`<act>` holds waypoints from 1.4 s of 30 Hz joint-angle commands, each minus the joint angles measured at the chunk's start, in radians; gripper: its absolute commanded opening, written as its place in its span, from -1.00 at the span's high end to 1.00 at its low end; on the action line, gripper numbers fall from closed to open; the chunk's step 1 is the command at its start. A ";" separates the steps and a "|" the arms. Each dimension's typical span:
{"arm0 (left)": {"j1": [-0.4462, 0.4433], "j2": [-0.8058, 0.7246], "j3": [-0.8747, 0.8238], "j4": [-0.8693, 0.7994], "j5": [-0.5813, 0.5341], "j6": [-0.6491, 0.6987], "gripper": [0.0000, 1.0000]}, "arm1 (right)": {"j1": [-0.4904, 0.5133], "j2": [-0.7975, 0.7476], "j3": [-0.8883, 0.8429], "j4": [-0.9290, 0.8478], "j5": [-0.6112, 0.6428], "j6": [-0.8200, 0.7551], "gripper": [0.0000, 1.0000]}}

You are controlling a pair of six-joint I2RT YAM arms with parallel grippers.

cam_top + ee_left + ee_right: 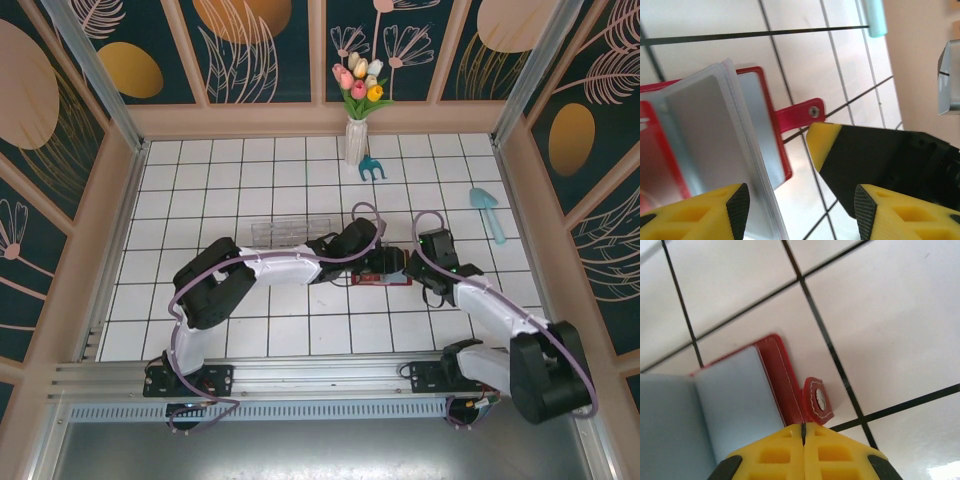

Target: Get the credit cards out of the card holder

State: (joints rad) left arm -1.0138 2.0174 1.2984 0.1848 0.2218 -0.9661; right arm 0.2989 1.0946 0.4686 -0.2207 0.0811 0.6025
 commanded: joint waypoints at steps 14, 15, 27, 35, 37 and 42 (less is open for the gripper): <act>-0.005 -0.089 -0.068 -0.091 -0.179 0.074 -0.08 | -0.038 -0.078 0.013 0.047 -0.246 -0.055 0.80; -0.003 -0.091 -0.076 -0.108 -0.198 0.072 0.05 | -0.034 -0.069 0.012 0.064 -0.273 -0.055 0.79; 0.048 -0.077 -0.166 -0.127 -0.245 0.037 0.92 | -0.021 0.133 0.014 0.251 -0.477 -0.031 0.80; 0.058 -0.025 -0.162 -0.151 -0.237 0.026 0.90 | -0.015 0.238 0.036 0.280 -0.517 -0.034 0.74; 0.058 -0.010 -0.159 -0.164 -0.235 0.021 0.90 | -0.012 0.257 0.043 0.276 -0.517 -0.039 0.73; 0.058 0.015 -0.156 -0.191 -0.229 0.008 0.90 | -0.012 0.293 0.051 0.270 -0.507 -0.046 0.71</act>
State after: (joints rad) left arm -0.9604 1.9949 1.1427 0.0593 -0.0086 -0.9405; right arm 0.2794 1.3685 0.4931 0.0277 -0.4133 0.5747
